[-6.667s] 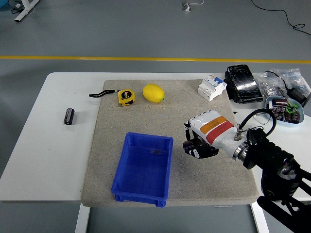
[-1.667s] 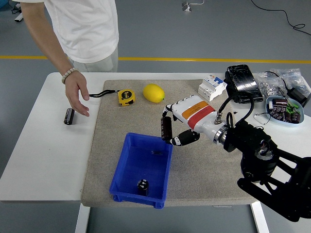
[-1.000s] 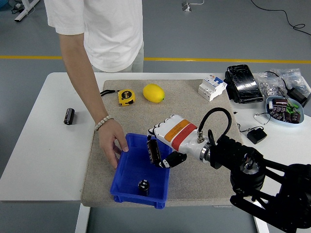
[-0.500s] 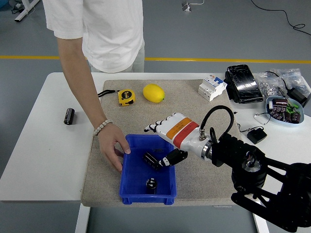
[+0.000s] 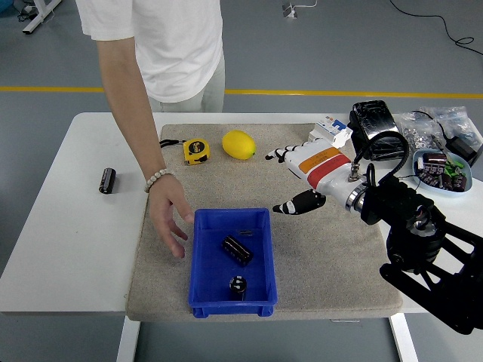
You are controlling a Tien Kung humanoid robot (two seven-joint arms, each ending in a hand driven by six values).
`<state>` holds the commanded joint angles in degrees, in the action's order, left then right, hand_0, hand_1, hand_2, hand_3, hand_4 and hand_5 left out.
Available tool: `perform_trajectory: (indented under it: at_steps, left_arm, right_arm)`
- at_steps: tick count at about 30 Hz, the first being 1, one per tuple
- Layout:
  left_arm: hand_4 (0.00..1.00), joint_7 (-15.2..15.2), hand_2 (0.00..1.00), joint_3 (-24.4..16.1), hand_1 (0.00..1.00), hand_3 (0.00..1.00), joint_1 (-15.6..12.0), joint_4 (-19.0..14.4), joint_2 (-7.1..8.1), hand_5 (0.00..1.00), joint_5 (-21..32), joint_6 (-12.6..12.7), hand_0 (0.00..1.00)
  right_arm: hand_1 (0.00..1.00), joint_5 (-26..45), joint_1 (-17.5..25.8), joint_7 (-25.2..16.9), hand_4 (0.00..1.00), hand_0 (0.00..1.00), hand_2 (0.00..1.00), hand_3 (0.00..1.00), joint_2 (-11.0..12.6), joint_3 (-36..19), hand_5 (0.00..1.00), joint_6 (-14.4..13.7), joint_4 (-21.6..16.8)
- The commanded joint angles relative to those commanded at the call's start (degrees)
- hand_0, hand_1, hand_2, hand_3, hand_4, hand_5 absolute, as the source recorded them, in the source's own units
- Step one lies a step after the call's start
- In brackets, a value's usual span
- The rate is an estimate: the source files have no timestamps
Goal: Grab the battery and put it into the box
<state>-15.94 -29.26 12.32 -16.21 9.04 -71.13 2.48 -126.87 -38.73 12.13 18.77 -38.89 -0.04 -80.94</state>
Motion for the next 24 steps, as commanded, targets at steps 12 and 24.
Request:
perform_trajectory:
  at_steps: [12, 24]
  left_arm:
    - [0.668, 0.2, 0.725, 0.2, 0.713, 0.641, 0.0, 0.0, -0.11, 0.672, 0.5, 0.0, 0.712]
    - [0.669, 0.4, 0.724, 0.8, 0.715, 0.641, 0.4, -0.1, -0.14, 0.673, 1.1, 0.1, 0.713]
  right_arm:
    - [0.442, 1.7, 2.7, -0.8, 0.998, 0.232, 0.692, 0.804, 1.2, -2.1, 0.478, -0.8, 7.2]
    - [0.438, 4.4, 3.9, -1.3, 0.998, 0.227, 0.689, 0.797, 4.4, -7.1, 0.467, -1.0, 12.7]
